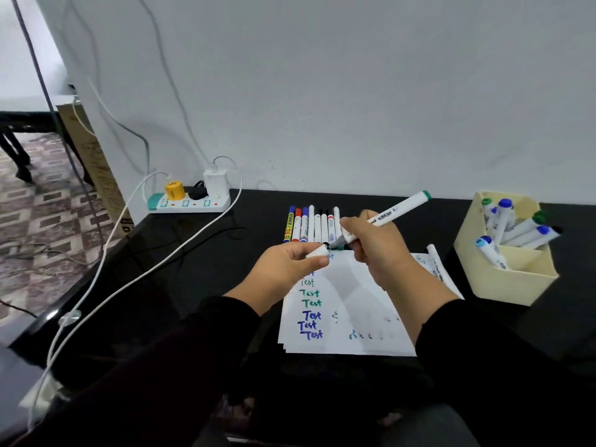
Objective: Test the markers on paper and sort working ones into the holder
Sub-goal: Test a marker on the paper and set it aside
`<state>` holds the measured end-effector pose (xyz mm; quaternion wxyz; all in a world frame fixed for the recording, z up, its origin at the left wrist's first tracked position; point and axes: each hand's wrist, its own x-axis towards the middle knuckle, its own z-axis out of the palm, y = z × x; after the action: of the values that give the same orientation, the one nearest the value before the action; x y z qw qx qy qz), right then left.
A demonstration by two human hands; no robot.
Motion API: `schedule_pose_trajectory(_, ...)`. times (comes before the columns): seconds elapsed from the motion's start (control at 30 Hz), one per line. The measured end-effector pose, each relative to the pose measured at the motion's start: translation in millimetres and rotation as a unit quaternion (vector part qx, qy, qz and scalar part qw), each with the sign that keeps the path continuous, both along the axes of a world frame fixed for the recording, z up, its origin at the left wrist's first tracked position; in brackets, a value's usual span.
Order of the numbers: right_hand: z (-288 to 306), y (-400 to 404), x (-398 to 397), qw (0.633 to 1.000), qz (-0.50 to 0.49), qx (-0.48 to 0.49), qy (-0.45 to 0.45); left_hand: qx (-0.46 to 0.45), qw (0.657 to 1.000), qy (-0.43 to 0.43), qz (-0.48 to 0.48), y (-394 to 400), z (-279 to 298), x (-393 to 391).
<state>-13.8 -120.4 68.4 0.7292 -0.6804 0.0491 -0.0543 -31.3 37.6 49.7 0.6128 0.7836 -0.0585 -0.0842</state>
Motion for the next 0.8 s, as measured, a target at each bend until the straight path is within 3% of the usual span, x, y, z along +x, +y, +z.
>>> schedule_pose_trajectory(0.17, 11.2, -2.0, -21.2, 0.996, 0.06, -0.059, -0.015, -0.019, 0.998, -0.009, -0.052, -6.3, 14.6, -13.2)
schedule_pose_trajectory(0.33, 18.1, -11.7, -27.5, 0.992, 0.122, 0.038, -0.018, -0.076, 0.996, -0.01, -0.043, -11.6, 24.1, -16.9)
schedule_pose_trajectory(0.43, 25.8, -17.5, -29.7, 0.987, 0.152, 0.05, -0.011, -0.079, 0.996, -0.015, -0.04, -11.5, 27.3, -17.4)
schedule_pose_trajectory(0.63, 30.8, -19.8, -30.3, 0.993, 0.097, 0.043, -0.048, -0.079, 0.994, -0.013, -0.075, -8.8, 33.7, -20.0)
schedule_pose_trajectory(0.8, 27.1, -11.3, -30.4, 0.994, 0.057, 0.084, -0.049, -0.053, 0.997, -0.057, -0.027, -17.4, 32.1, -18.9)
